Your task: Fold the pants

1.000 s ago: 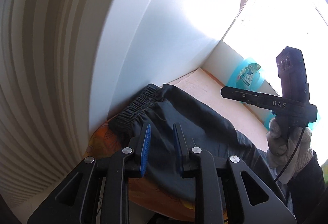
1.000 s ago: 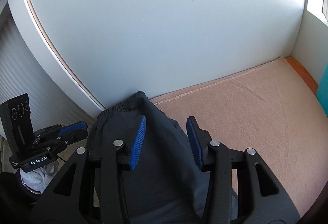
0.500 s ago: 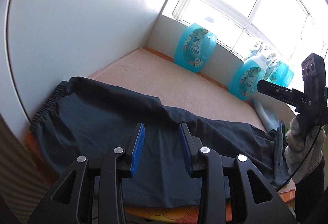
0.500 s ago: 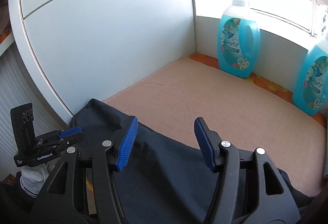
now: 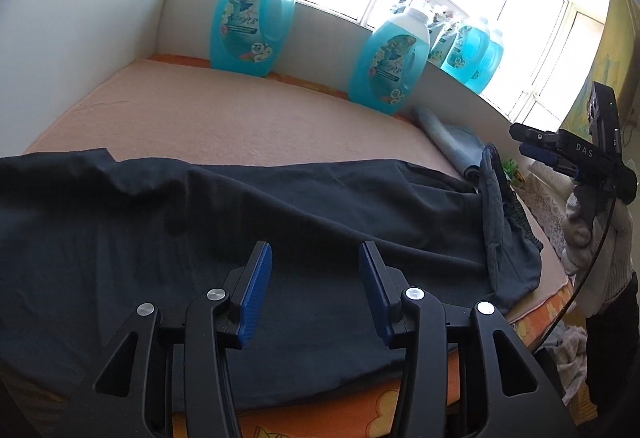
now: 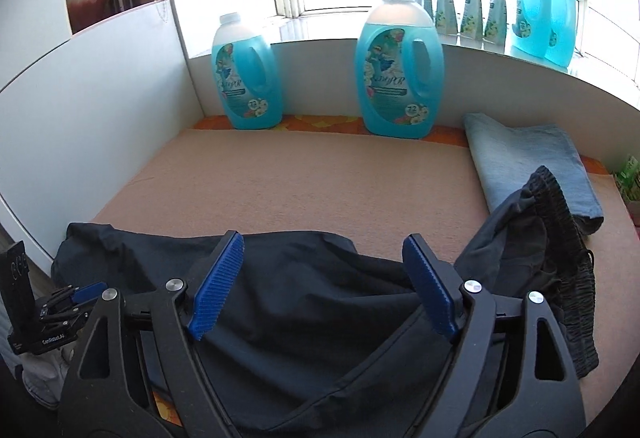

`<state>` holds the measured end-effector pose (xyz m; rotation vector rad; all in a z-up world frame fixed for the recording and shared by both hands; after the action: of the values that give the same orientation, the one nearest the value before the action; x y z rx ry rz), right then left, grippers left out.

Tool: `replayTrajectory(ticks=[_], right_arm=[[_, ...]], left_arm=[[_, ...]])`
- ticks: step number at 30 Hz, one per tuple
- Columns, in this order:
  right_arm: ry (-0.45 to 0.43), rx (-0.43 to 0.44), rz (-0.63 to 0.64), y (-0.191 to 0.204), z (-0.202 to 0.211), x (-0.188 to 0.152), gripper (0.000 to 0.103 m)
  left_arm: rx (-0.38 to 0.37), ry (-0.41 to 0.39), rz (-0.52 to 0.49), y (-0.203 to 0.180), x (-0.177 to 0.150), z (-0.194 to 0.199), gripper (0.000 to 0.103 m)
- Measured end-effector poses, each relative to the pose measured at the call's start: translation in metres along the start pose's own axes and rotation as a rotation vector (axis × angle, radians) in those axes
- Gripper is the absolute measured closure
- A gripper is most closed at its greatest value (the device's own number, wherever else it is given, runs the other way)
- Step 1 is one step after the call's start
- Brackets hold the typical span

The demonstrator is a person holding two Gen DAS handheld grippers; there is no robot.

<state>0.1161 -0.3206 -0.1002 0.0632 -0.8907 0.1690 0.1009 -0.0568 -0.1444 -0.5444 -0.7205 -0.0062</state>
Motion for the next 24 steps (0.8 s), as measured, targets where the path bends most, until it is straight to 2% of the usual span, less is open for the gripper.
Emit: replayTrajectory(ticks=[6,11,15,19,22,24], right_arm=[[0.099,-0.179,-0.124,-0.101,-0.033,-0.003,0.012],[0.238,-0.165,-0.304,-0.157,-0.072,-0.005,0.012],[0.354,-0.199,-0.338,-0.174,-0.102,-0.005,0.012],[0.454,-0.274,-0.283,-0.177,-0.121,-0.012,0.012],[0.49,-0.3,-0.24,-0.178,-0.122,-0.019,0.013],[0.49,-0.285,-0.246,-0.18,-0.118,-0.024,0.026]], left_arm=[[-0.032,0.105,-0.09,-0.029,-0.028,-0.028,0.059],[-0.022,0.175,-0.131,-0.032,-0.045,-0.043,0.059],[-0.022,0.187,-0.145,-0.029,-0.048,-0.044,0.059],[-0.031,0.187,-0.135,-0.027,-0.046,-0.045,0.059],[-0.039,0.184,-0.134,-0.027,-0.046,-0.044,0.059],[-0.044,0.183,-0.132,-0.028,-0.047,-0.044,0.059]])
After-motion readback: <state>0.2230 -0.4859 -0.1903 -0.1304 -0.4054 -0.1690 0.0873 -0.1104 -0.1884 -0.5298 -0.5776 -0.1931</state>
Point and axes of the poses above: each gripper's, at about its wrist camera, not at the fingertips, and z roughly against the way its jaws point, y to its left, x to its top, the point moved 10 cm from there along -z, roughly the way its jaws point, and after that the axes turned 10 degrees about z, right-handed, at the moved point
